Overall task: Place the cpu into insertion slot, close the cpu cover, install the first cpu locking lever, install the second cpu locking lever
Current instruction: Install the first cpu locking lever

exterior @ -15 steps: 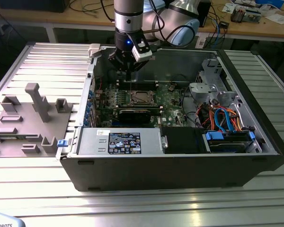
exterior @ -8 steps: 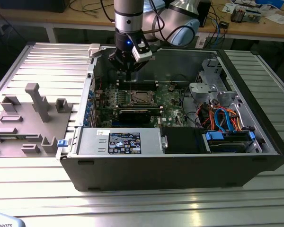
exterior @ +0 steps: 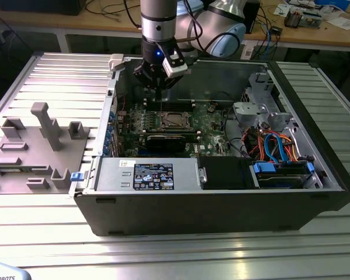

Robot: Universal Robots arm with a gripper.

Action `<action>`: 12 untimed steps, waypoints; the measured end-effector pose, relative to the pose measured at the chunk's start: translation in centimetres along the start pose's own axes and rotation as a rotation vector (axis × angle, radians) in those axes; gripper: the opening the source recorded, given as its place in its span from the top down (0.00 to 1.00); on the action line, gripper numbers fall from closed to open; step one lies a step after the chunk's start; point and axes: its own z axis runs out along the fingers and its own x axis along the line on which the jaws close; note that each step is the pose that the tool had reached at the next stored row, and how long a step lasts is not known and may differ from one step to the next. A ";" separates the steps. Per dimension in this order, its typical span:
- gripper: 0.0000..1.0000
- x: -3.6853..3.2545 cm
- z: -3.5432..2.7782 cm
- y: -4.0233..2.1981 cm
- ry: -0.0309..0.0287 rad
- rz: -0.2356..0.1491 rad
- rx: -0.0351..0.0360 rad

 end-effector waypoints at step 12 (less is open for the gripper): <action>0.89 0.00 0.26 0.00 0.0000 0.000 0.0000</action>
